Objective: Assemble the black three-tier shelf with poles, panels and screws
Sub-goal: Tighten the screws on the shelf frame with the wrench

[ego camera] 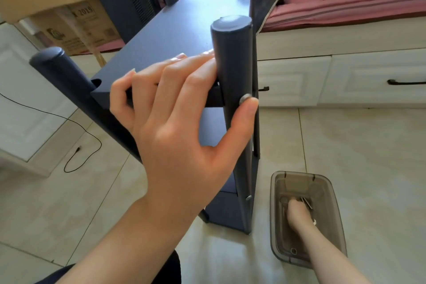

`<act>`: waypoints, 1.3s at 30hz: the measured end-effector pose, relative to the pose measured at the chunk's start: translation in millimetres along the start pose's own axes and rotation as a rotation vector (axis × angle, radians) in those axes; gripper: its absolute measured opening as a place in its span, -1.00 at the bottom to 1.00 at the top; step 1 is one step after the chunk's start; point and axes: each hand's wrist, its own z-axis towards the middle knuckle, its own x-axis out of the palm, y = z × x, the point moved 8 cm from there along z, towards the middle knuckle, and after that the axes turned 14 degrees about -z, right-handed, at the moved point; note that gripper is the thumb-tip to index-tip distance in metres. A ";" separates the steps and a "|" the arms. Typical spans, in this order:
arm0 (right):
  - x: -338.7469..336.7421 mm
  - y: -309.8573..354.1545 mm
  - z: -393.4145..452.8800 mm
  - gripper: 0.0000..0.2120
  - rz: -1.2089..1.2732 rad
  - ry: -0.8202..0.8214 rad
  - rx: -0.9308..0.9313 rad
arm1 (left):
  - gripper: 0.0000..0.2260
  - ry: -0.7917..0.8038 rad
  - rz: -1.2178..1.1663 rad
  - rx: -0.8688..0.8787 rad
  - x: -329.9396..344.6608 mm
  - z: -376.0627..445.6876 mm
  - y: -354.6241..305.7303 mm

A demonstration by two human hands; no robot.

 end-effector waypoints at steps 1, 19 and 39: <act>-2.6 3.3 -1.7 -0.66 -0.022 -0.020 -0.038 | -0.64 0.000 -0.001 0.004 0.2 -0.1 -0.3; -172.3 91.0 -113.9 -0.87 -0.265 -0.122 -0.382 | -0.63 0.039 -0.038 -0.070 -4.1 4.1 2.4; -217.0 190.8 -258.2 -0.70 0.876 0.062 -0.597 | -0.53 0.256 0.061 -0.102 -26.8 17.6 23.5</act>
